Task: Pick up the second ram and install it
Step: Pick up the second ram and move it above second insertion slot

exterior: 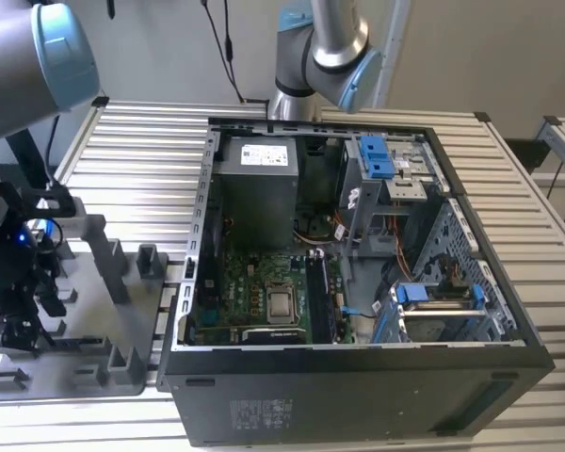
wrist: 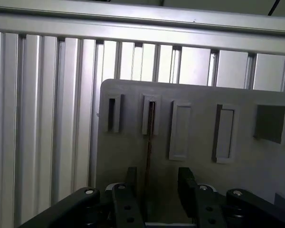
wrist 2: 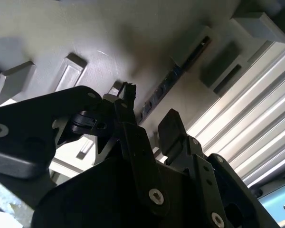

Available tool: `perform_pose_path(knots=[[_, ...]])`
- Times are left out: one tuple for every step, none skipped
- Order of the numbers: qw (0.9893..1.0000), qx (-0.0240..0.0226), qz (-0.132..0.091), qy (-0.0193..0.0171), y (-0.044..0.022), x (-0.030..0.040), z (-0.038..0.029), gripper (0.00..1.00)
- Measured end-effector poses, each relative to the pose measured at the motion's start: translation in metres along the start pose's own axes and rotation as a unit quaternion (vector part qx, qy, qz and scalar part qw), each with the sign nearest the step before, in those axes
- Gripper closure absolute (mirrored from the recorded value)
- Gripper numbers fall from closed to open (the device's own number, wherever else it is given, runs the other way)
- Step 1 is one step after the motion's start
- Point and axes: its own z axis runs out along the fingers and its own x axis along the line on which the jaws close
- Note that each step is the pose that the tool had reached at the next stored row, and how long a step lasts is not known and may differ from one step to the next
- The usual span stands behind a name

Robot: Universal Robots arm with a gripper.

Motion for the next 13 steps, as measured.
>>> perform_pose_path(knots=[[1.0,0.0,0.0,0.0,0.0,0.0001,0.0014,0.52],[1.0,0.0,0.0,0.0,0.0,0.0001,0.0027,0.52],[1.0,0.0,0.0,0.0,0.0001,0.0002,0.0039,0.52],[1.0,0.0001,0.0,0.0,0.0001,0.0002,0.0052,0.52],[1.0,0.0,0.0,0.0,0.0001,0.0003,0.0064,0.52],[1.0,0.0,0.0,0.0,0.0002,0.0003,0.0075,0.52],[1.0,0.0,0.0,0.0001,0.0003,0.0004,0.0085,0.52],[1.0,0.0,0.0,0.0,0.0003,0.0005,0.0094,0.52],[1.0,0.0,0.0,0.0,0.0004,0.0006,0.0104,0.52],[1.0,0.0,0.0,0.0,0.0004,0.0009,0.0114,0.52],[1.0,0.0,0.0,0.0,0.0004,0.0011,0.0124,0.52],[1.0,0.0,0.0,0.0,0.0004,0.0013,0.0132,0.52],[1.0,0.0,0.0,0.0,0.0005,0.0016,0.014,0.52]])
